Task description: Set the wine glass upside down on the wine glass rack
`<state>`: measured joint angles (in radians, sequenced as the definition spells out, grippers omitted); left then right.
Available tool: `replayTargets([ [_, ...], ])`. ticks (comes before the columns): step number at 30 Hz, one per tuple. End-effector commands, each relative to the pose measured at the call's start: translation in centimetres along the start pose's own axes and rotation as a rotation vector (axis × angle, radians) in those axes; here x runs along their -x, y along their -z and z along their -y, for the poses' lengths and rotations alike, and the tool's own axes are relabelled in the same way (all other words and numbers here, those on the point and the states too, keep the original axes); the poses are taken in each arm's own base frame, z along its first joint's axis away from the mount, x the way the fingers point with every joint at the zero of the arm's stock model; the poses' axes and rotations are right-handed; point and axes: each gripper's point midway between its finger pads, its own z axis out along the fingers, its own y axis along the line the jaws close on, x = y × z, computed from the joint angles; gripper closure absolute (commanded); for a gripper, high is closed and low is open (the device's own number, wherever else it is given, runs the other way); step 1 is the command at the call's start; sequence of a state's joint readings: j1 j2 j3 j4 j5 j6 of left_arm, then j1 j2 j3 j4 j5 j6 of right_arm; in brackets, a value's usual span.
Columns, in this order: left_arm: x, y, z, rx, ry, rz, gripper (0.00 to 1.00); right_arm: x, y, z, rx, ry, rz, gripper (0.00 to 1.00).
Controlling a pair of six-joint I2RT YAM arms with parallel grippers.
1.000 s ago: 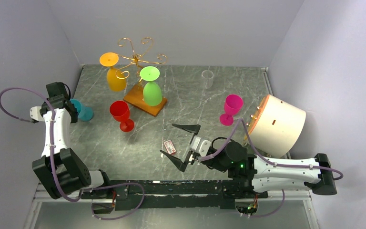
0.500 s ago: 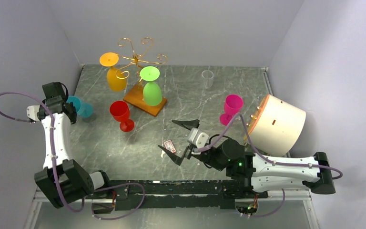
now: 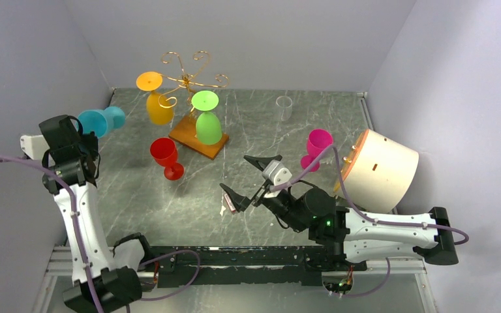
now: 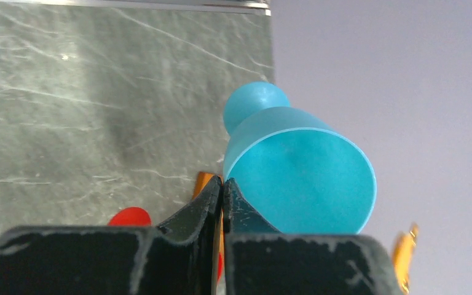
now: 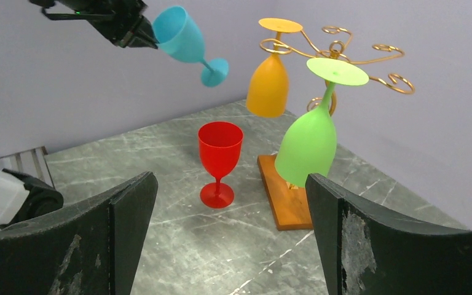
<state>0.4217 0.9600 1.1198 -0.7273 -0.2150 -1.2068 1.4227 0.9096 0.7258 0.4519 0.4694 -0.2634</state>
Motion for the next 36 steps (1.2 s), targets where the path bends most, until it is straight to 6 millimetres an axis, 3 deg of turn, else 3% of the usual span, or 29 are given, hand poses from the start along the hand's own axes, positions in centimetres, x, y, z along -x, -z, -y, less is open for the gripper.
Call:
replayTargets([
  [1,-0.3,4.1,5.0,-0.25,-0.06,-0.069,0.93,2.3,-0.4,1.4,-0.095,-0.103,0.042,0.06],
  [6,-2.1,7.5,7.6,-0.416,-0.133,-0.166,0.93,1.7,-0.8,2.2,-0.179,-0.189,0.0,0.11],
  [9,-2.5,9.2,8.0,-0.439,-0.155,-0.19,0.93,1.9,-1.0,2.8,-0.233,-0.235,0.014,0.14],
  [14,-0.8,11.8,8.5,-0.436,-0.155,-0.127,0.93,2.4,-1.6,2.7,-0.243,-0.285,0.035,0.2],
  [21,-0.4,16.0,10.4,-0.575,-0.187,-0.145,0.93,2.9,-2.3,2.2,-0.236,-0.33,0.041,0.2],
  [28,1.2,18.9,10.7,-0.622,-0.185,-0.082,0.93,3.9,-3.1,1.9,-0.23,-0.348,0.061,0.2],
  [32,0.2,21.1,11.6,-0.737,-0.228,-0.139,0.93,5.2,-3.8,2.2,-0.24,-0.339,0.088,0.21],
  [36,-2.4,23.6,12.7,-0.917,-0.33,-0.259,0.93,6.8,-5.2,2.7,-0.237,-0.335,0.094,0.28],
])
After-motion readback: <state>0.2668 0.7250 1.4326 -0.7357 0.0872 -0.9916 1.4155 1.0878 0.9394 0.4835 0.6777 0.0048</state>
